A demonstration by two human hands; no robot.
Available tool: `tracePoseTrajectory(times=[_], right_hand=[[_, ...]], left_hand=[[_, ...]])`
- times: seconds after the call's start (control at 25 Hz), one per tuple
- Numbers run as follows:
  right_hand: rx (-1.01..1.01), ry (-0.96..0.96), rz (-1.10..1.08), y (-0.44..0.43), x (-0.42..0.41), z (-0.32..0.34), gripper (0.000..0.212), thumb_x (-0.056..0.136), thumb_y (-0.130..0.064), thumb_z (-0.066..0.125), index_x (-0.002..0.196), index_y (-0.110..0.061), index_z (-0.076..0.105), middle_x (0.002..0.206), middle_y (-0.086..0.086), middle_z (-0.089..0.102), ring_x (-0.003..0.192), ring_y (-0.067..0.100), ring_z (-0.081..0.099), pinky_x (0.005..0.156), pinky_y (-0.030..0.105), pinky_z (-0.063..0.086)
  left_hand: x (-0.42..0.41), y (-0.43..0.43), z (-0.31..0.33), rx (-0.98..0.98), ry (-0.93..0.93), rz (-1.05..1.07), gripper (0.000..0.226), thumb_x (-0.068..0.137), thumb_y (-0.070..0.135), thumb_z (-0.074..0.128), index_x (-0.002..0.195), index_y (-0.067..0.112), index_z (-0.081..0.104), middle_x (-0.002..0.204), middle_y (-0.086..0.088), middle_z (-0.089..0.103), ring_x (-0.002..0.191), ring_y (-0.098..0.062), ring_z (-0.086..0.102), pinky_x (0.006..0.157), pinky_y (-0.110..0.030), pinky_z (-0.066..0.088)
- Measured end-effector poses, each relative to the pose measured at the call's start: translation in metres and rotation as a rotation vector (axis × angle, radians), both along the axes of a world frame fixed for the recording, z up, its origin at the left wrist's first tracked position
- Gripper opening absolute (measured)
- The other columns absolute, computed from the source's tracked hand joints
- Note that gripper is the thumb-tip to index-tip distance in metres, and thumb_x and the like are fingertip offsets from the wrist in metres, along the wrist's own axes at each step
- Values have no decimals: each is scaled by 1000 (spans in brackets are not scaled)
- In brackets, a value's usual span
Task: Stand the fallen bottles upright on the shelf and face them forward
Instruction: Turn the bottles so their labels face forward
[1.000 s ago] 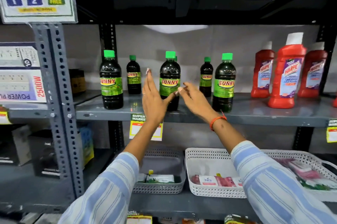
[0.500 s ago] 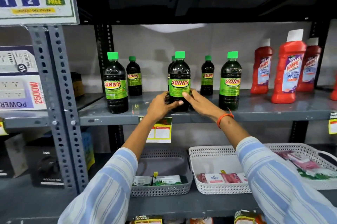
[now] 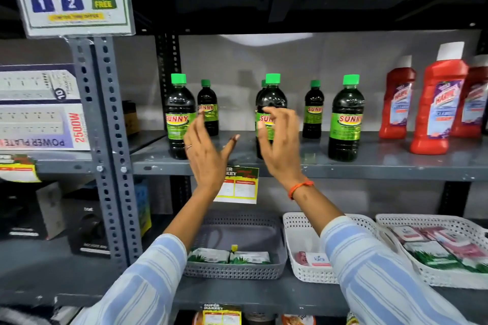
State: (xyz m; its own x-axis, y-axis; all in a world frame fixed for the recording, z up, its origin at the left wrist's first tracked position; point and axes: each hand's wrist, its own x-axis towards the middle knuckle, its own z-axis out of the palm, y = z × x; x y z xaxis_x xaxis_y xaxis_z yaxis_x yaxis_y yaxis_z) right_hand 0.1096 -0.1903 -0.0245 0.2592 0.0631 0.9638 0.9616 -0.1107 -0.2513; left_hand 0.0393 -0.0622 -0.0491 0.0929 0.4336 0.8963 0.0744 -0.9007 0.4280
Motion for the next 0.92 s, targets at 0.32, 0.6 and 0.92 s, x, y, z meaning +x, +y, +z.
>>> tracePoseTrajectory(times=[0.32, 0.6, 0.92], right_hand=[[-736, 628, 346, 128, -20, 17, 43, 102, -29, 34, 130, 1, 45, 134, 25, 52, 122, 35, 51, 101, 42, 40], [-755, 591, 381, 146, -27, 11, 45, 102, -29, 32, 138, -2, 41, 146, 19, 45, 135, 32, 42, 111, 40, 33], [-729, 620, 364, 141, -39, 13, 46, 103, -28, 32, 138, -1, 39, 145, 21, 44, 132, 33, 44, 109, 44, 37]], left_hand=[[-39, 78, 4, -370, 412, 47, 76, 76, 44, 73, 128, 0, 38, 119, -22, 60, 107, -38, 57, 74, -38, 43], [-53, 103, 5, -318, 432, 9, 59, 71, 48, 73, 107, 6, 51, 104, -16, 67, 96, -36, 62, 72, -40, 48], [-56, 102, 7, -315, 471, 0, 61, 71, 50, 73, 107, 6, 50, 104, -17, 67, 97, -38, 61, 75, -41, 49]])
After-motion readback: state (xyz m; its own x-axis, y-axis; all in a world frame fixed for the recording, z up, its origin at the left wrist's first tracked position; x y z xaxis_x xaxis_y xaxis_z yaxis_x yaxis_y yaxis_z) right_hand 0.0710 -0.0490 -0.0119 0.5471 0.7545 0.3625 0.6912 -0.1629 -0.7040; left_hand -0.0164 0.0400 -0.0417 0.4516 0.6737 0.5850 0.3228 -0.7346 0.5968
